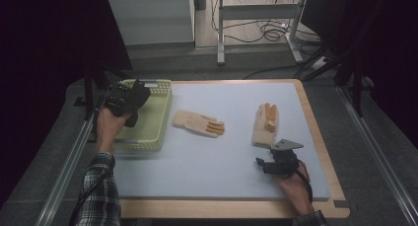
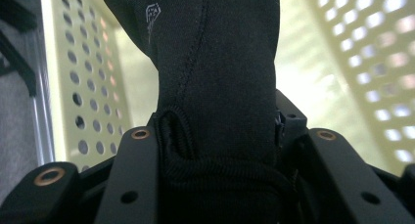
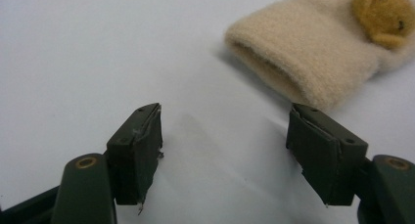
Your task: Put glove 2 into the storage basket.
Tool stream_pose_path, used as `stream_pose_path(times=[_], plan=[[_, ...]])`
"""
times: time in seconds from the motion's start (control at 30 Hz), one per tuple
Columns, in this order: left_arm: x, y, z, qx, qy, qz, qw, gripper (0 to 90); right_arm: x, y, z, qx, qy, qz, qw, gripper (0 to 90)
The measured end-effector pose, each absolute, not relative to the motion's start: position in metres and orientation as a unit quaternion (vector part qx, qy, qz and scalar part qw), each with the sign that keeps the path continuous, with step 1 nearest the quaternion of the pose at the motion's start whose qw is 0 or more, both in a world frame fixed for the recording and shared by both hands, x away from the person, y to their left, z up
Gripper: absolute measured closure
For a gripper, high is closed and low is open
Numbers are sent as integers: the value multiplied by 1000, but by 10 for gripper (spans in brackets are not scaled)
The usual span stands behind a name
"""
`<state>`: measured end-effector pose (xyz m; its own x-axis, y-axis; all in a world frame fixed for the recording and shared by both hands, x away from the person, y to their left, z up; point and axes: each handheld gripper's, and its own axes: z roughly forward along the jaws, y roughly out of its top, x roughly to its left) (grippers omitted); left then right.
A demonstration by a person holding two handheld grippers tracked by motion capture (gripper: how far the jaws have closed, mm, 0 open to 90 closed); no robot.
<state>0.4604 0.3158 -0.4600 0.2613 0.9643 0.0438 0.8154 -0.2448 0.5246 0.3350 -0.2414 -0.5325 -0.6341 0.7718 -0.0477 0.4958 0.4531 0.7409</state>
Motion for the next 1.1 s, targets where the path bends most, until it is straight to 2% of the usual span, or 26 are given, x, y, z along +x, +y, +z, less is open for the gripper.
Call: stream_pose_path(times=[0.27,0.5,0.67,0.77,0.9,1.1], plan=[[479,323,-490,765,607,156,152,573,335,-241,-533,382,830,358,193,291],[485,325,-505,768,614,150,109,529,335,-241,-533,382,830,358,193,291],[486,325,-507,770,615,139,103,406,335,-241,-533,382,830,358,193,290],[485,321,-504,771,614,139,100,269,335,-241,-533,382,830,358,193,290],[481,321,-495,772,609,141,117,186,335,-241,-533,382,830,358,193,290],[473,322,-479,773,601,141,148,115,335,-241,-533,382,830,357,193,290]])
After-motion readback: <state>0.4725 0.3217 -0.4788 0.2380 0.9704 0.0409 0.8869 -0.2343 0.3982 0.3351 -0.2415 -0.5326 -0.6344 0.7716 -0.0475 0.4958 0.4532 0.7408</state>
